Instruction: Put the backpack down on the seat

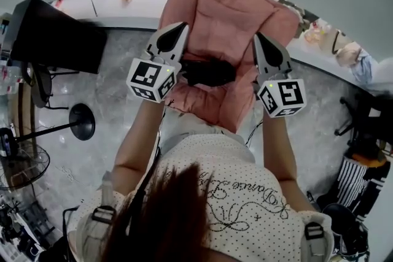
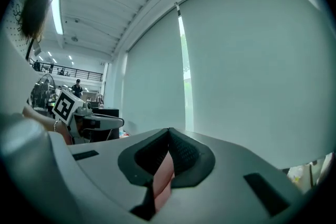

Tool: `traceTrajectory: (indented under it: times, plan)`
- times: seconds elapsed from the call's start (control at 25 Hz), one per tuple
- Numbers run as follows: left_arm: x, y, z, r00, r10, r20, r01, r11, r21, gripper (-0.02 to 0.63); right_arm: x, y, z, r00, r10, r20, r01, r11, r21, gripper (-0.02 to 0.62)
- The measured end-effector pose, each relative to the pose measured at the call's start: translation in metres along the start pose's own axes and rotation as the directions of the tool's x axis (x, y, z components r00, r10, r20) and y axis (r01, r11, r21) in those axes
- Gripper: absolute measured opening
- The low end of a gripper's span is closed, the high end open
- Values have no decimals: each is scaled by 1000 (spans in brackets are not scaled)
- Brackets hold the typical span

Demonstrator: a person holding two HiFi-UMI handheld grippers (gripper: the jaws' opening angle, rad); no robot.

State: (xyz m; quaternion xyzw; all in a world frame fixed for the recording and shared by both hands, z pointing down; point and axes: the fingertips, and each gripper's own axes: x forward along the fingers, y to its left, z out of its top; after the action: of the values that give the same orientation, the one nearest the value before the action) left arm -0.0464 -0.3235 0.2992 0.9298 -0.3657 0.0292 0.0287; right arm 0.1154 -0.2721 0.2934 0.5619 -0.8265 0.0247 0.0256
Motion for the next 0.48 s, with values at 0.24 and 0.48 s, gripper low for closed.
traceTrajectory:
  times: [0.24, 0.48]
  plan:
    - [-5, -6, 22, 999, 1, 48, -3, 999, 41, 3, -7, 0, 33, 994, -28, 103, 31, 999, -28, 12]
    - [3, -16, 29, 998, -2, 68, -2, 998, 57, 3, -9, -8, 36, 994, -37, 105, 38, 999, -8, 11]
